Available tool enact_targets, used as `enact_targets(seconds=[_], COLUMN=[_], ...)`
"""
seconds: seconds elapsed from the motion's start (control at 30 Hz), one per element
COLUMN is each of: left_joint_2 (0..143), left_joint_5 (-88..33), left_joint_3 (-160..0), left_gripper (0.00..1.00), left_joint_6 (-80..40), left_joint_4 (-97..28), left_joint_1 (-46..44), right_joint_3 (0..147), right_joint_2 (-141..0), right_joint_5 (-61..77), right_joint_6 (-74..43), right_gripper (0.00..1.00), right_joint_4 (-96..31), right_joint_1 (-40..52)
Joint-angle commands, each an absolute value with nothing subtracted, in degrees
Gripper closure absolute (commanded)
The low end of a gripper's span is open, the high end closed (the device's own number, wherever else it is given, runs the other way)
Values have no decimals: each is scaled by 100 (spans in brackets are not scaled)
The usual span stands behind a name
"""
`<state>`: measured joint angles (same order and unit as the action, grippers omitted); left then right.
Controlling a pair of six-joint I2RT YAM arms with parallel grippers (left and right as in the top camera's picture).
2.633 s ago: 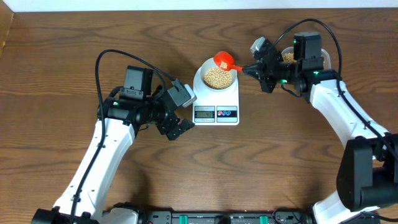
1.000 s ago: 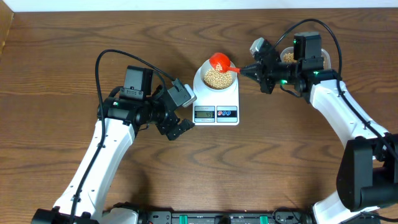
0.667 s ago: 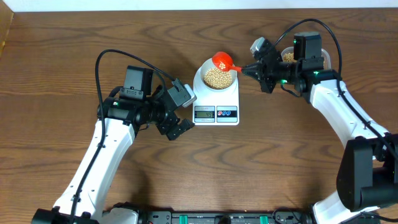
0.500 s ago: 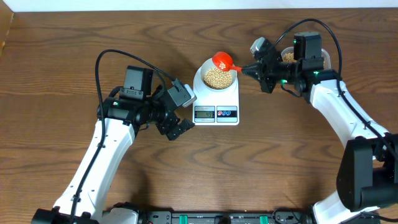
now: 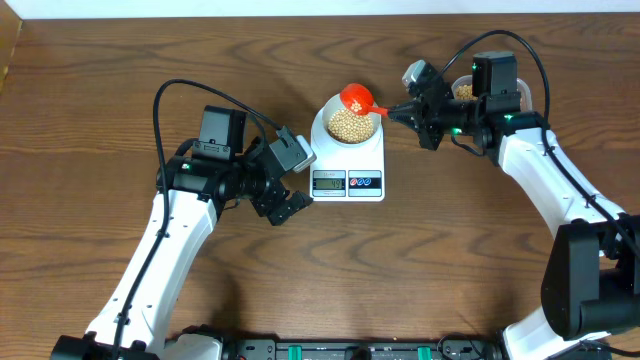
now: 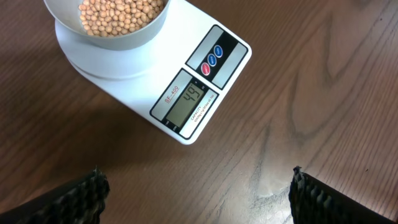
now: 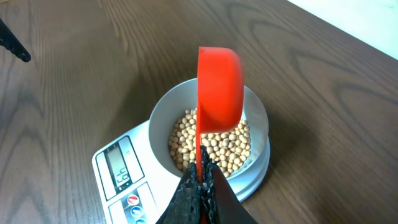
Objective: Scoop item into bowl and weigh 50g on scale
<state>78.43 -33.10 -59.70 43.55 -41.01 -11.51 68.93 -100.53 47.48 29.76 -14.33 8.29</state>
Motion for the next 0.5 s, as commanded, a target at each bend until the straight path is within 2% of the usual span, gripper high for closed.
enact_targets(seconds=[0.0,0.27,0.37,0.47], left_joint_2=[7843,7843,7843,7843], left_joint_5=[-3387,-3387,-3387,-3387], left_joint_3=[-6099,-6099,-6099,-6099], left_gripper=[5,5,5,5], left_joint_6=[4390,4390,4390,4390], left_joint_4=[-4106,-4104,-4106,-4104], left_joint_1=[-1131,-1131,-1131,-1131], right_joint_3=[6921,6921,6923,6921], right_joint_2=[-9900,-9900,-9889,-9902], right_joint_5=[4711,4713,5319,4812], right_joint_6=[3028,3028,3030,3030], right_gripper=[99,99,99,99], right_joint_4=[-1439,-1435,-1417,-1472], right_joint_1=[878,878,856,864])
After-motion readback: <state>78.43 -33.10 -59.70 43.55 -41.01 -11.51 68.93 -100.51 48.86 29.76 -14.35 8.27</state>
